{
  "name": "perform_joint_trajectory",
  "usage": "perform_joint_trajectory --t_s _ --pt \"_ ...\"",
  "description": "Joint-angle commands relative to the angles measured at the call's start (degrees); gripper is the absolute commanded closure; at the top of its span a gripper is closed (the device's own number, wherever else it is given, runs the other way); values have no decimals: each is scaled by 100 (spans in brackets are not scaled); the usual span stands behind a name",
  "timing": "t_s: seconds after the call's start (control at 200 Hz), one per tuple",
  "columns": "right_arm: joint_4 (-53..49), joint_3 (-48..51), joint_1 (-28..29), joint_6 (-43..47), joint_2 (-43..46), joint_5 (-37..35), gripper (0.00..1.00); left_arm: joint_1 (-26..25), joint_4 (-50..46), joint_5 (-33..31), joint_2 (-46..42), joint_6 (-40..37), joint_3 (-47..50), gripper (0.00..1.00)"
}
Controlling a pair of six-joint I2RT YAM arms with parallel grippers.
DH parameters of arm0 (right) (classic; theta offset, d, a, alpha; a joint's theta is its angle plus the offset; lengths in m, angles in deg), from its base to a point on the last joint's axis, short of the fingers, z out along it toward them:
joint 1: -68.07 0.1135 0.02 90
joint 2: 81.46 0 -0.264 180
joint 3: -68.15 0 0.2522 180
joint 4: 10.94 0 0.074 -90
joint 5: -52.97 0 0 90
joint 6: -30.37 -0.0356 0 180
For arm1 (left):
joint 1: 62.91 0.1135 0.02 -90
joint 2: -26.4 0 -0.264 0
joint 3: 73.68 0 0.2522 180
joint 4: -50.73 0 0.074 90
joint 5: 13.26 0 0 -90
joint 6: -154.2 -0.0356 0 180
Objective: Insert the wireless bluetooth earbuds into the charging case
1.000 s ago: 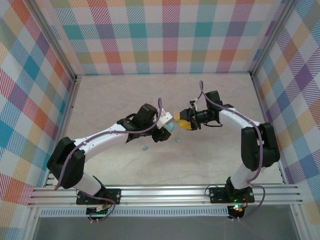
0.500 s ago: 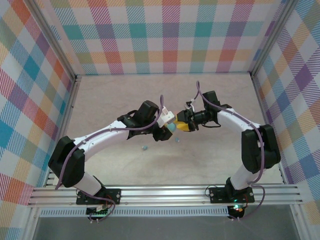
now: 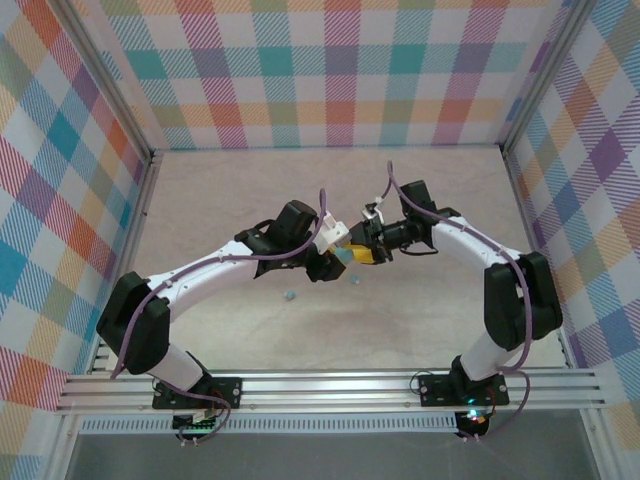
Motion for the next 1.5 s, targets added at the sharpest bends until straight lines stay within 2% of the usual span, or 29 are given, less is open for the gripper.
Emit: perform_joint_trajectory --t_s 0.0,0.115,0.195,0.33,0.46,0.585,0.8,1.005,1.1,1.24,1.395,1.495 --pt "-331 -244 167 288 -155 434 47 41 124 101 -33 63 -140 68" --pt "-660 -399 222 513 -270 375 50 40 128 75 -101 109 -97 68" --pt "-662 -401 222 520 -290 358 56 40 124 57 -122 129 -88 68" --pt "-333 -293 223 285 -219 333 69 40 124 8 -121 173 -105 67" --pt "-7 -291 222 -10 -177 294 76 48 124 -55 -147 267 -54 65" --pt "313 -251 223 -348 -50 188 80 41 578 -172 -311 339 144 63" --pt "1155 44 214 -1162 265 -118 82 53 913 -597 -597 530 333 47" --pt "1966 351 146 -2027 548 -465 83 200 1661 -819 -1119 1079 796 33" --pt "2340 496 101 -2413 670 -634 83 380 2000 -549 -1402 1462 1032 28" --pt "3041 745 66 -3104 845 -899 82 573 2516 -267 -1873 1869 1489 28" --pt "3655 977 65 -3867 1149 -1341 82 954 3830 354 -2332 2409 2316 31" --pt "3977 1040 69 -4259 1321 -1506 81 999 4400 751 -2328 2430 2509 30"
